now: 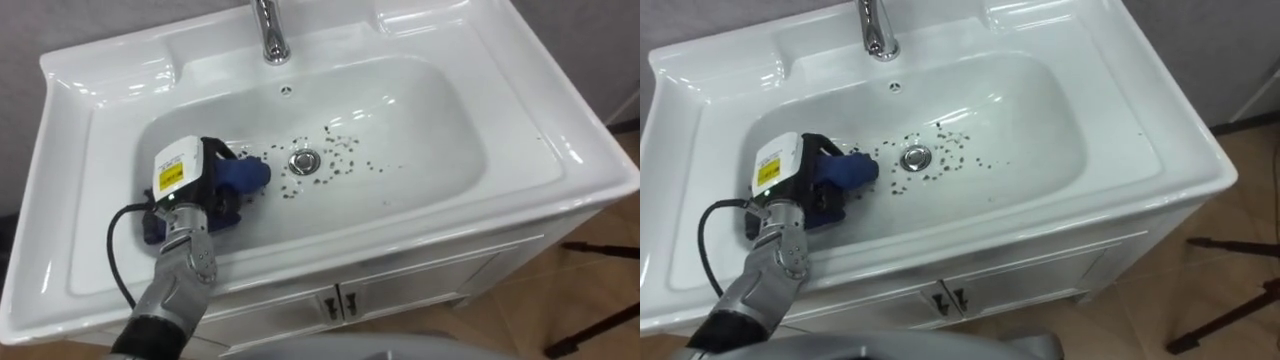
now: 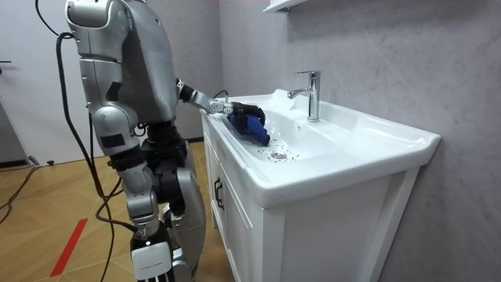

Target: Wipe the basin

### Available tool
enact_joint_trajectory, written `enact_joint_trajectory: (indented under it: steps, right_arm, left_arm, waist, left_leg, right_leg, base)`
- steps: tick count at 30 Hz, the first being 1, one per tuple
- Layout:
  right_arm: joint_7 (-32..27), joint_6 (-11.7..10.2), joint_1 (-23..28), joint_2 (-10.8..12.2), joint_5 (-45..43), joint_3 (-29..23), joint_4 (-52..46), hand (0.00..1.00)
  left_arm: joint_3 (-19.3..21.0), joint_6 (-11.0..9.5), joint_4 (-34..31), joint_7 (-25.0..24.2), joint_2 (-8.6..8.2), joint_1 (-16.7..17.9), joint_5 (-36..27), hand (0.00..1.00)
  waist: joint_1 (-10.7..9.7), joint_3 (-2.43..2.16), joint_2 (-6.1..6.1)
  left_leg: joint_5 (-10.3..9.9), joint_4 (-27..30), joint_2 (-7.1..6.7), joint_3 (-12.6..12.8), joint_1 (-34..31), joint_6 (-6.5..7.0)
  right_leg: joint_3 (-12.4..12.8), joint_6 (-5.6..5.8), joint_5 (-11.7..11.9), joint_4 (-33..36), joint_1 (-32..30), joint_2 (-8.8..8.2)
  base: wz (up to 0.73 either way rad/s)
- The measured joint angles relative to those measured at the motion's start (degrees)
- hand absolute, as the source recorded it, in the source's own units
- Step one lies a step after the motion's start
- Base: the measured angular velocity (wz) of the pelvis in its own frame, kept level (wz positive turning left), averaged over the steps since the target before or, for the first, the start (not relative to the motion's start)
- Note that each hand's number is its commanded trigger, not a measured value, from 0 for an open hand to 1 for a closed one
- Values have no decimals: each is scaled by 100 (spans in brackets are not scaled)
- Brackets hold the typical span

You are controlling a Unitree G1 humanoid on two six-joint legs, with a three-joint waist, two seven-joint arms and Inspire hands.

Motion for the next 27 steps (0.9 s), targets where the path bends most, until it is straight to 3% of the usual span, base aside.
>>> enact_joint_trajectory:
  steps: [6, 12, 18, 23, 27]
  right_arm:
    - [-17, 0, -13, -19, 123, -25, 10, 0]
    - [-64, 78, 20, -6, 304, -159, 1, 0]
    - [-92, 138, -10, -10, 304, -408, -82, 0]
    - [-234, 183, -15, -14, 431, -407, -272, 0]
    - [-235, 185, -59, -19, 488, -419, -345, 0]
  left_arm:
    - [24, 9, 331, -201, -4, -54, -130, 100]
    - [30, -4, 698, -331, 0, -159, -923, 100]
    - [167, 4, 1140, -767, -23, -638, -1665, 100]
    - [164, 13, 1742, -913, -27, -1144, -2578, 100]
    - [187, 0, 1906, -950, -24, -1270, -2843, 100]
  waist:
    - [-142, 11, 70]
    - [-283, 22, 139]
    - [-287, 36, 166]
    - [-360, 25, 326]
    - [-440, 24, 387]
  left_leg:
    - [-25, -2, 47, 18, 10, -10]
    - [-25, 3, 46, 25, 30, -10]
    - [-25, 2, 47, 43, 2, -10]
    - [-37, 2, 46, 120, -119, -1]
    - [-35, 40, 39, 220, -243, 0]
  right_leg:
    - [51, -21, 13, 2, 2, 54]
    - [82, -23, 12, 32, -32, 57]
    - [83, -28, -16, 97, -120, 57]
    - [152, -20, -5, 226, -342, 62]
    - [263, -16, -10, 363, -558, 66]
  base:
    - [-3]
    - [-4]
    - [-1]
    - [-7]
    - [-15]
